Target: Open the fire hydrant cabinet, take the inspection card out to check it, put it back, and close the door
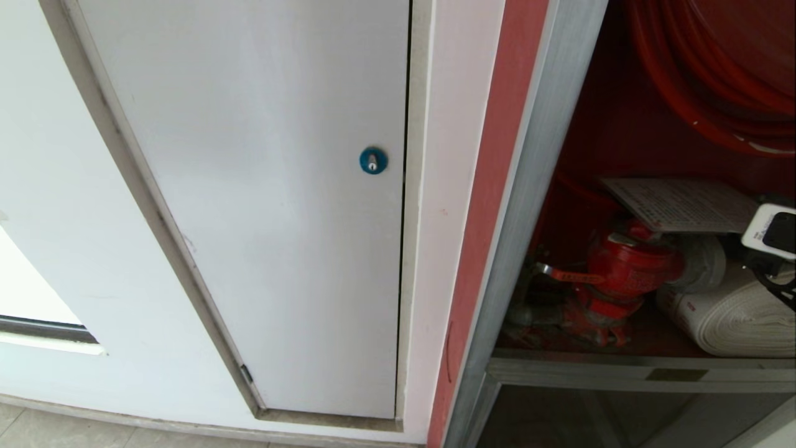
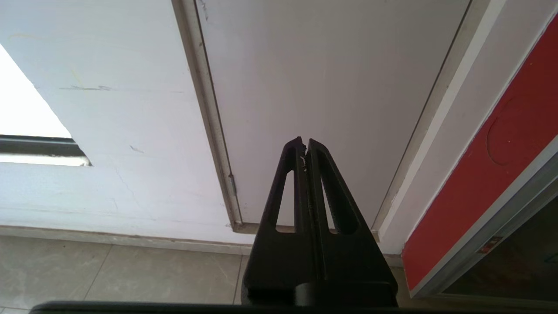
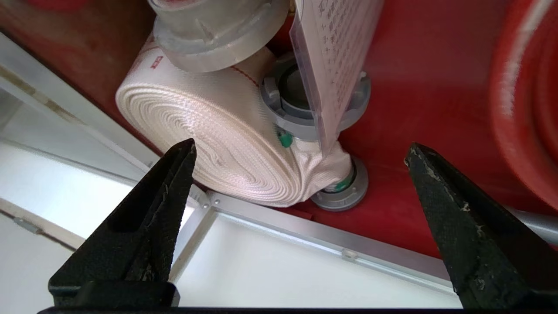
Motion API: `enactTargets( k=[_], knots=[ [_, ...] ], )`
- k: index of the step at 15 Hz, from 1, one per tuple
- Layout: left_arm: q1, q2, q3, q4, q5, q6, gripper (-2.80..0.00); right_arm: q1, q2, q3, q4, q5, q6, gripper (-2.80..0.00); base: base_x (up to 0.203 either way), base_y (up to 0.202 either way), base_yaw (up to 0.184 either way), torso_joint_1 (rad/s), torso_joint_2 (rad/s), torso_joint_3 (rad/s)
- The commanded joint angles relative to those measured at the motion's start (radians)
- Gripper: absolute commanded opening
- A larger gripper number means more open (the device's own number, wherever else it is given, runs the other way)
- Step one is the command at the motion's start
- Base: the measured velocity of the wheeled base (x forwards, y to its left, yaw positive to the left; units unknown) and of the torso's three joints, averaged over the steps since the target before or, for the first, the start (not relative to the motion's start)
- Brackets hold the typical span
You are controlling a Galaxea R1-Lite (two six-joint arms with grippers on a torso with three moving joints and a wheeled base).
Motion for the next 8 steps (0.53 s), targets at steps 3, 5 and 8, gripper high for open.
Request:
enactTargets(
  k=[3,5,8],
  knots=[
    [0.0,0.001,0.0,-0.001,0.0,0.0,-2.8,-0.02,0.084,-0.009,-0.076,0.015,-0.007,0.0,0.0,0.0,0.0,0.0,0.0,0.0],
    [0.0,0.001,0.0,-0.001,0.0,0.0,-2.8,-0.025,0.115,-0.01,-0.122,0.027,-0.007,0.0,0.0,0.0,0.0,0.0,0.0,0.0],
    [0.0,0.001,0.001,-0.001,0.0,0.0,-2.8,-0.025,0.133,-0.013,-0.149,0.036,-0.007,0.0,0.0,0.0,0.0,0.0,0.0,0.0]
  ],
)
